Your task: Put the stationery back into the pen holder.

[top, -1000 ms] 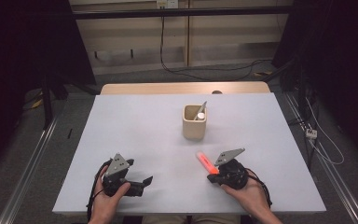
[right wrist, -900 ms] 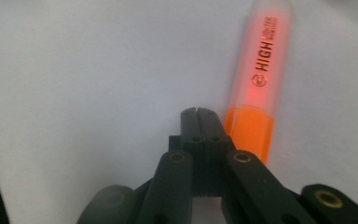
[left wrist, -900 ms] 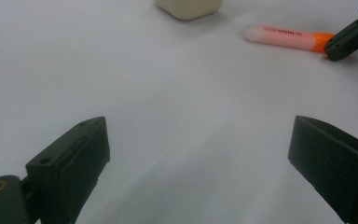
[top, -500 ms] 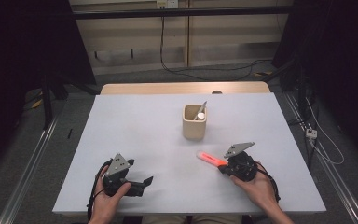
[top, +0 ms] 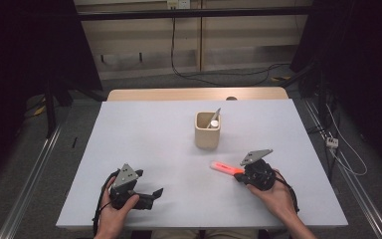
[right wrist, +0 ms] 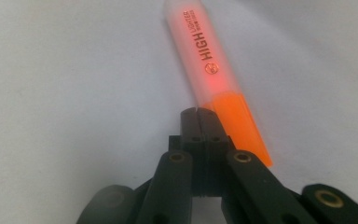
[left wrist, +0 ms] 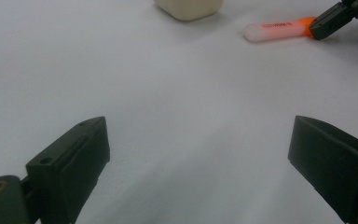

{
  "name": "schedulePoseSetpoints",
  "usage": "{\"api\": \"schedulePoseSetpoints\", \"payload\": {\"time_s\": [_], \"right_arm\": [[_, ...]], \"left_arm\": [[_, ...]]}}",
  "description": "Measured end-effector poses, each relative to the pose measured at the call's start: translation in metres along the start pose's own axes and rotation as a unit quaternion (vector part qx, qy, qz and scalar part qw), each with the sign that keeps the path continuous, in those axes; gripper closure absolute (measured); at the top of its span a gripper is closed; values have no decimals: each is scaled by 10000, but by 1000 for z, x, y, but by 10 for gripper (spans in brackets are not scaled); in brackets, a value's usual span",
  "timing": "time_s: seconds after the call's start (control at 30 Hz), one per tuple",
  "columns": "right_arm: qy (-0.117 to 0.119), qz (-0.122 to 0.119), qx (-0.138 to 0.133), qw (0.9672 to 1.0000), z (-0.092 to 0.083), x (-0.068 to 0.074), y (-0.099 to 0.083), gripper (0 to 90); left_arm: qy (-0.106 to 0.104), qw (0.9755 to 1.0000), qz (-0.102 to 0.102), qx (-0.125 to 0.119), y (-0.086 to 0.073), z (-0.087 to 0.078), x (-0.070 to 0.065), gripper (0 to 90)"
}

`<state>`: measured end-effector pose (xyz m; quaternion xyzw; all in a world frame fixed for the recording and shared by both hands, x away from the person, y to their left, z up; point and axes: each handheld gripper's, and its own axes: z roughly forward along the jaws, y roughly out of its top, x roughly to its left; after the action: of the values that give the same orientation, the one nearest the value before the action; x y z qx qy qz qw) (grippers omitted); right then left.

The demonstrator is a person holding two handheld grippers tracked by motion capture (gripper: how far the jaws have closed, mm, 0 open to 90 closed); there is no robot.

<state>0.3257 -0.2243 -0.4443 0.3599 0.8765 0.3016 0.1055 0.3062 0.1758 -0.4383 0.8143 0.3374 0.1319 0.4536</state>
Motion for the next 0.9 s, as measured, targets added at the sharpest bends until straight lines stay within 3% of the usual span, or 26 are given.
{"api": "schedulePoseSetpoints", "payload": {"time_s": [0.23, 0.3, 0.43, 0.57, 0.63, 0.8, 0.83, 0.9], "right_arm": [[180, -15, -237, 9996, -13, 1, 3, 897], [187, -9, -344, 9992, -17, -2, 5, 809], [229, -121, -549, 9982, -26, -8, 12, 729], [259, -82, -288, 9992, -21, -13, 19, 493], [283, -76, -159, 9994, -15, -16, 20, 448], [267, 32, 104, 9996, -2, -24, 21, 211], [295, 29, 172, 9994, 0, -25, 22, 179], [346, 18, 190, 9992, 0, -26, 23, 208]], "left_arm": [[-21, 10000, -2, 1, 0, 1, 1, 53], [-19, 10000, 23, 34, 1, 1, 1, 53], [-24, 10000, 41, 24, 1, 1, 0, 53], [-30, 10000, 21, 41, 1, 1, 1, 53], [-47, 10000, 7, 45, 0, 2, 1, 53], [-56, 10000, 7, 51, 0, 2, 1, 53], [-52, 10000, 20, 56, 0, 2, 1, 53], [-54, 10000, 9, 44, 0, 2, 0, 53]]}}
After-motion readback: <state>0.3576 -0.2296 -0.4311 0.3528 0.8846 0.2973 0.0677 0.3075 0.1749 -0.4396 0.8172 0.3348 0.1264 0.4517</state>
